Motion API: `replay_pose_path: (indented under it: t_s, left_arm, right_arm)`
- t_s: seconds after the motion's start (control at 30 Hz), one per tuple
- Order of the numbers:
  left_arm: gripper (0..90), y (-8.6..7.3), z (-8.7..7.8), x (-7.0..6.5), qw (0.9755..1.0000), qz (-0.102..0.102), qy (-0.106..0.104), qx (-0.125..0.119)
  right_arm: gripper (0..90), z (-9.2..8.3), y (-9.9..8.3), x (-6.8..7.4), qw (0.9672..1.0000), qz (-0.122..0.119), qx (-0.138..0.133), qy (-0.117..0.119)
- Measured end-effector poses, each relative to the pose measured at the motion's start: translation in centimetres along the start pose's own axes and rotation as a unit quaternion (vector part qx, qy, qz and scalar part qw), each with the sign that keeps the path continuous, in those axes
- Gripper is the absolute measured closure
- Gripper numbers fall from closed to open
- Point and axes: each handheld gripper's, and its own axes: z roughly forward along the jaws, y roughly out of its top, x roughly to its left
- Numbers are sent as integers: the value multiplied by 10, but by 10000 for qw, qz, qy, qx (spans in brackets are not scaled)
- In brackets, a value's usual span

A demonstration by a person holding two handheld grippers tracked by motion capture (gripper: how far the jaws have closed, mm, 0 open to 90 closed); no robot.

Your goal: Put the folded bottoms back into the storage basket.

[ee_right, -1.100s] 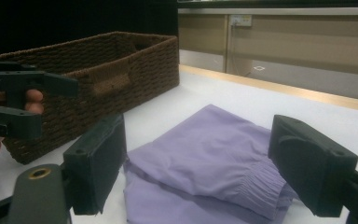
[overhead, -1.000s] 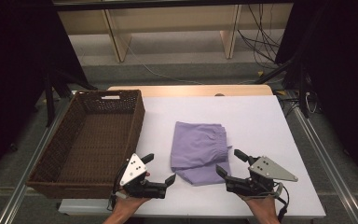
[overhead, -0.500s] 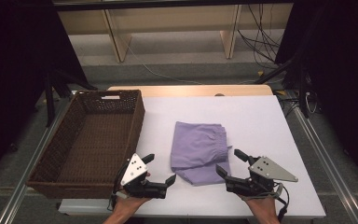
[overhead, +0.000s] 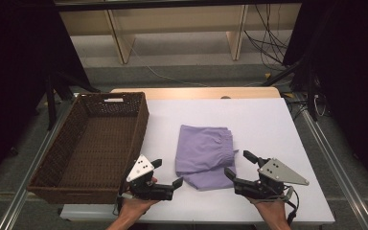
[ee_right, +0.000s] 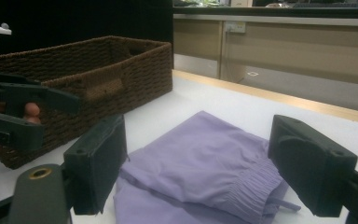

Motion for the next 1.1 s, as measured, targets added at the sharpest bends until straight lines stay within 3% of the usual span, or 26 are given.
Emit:
replay_pose_path:
  t_s: [0.23, 0.57, 0.8, 1.1]
  left_arm:
    - [21, 2, 8, 3, 9987, -339, -34, 380]
    - [34, 4, 16, 9, 9953, -678, -5, 689]
    - [54, 6, 27, 15, 9902, -965, 29, 1007]
    - [75, 8, 37, 20, 9852, -1115, 77, 1298]
  right_arm:
    - [207, 2, 1, -4, 9999, -75, 84, -31]
    - [209, 4, 3, -7, 9999, -112, 75, -84]
    - [212, 5, 3, -9, 9998, -119, 116, -111]
    - [213, 6, 3, -11, 9998, -112, 136, -120]
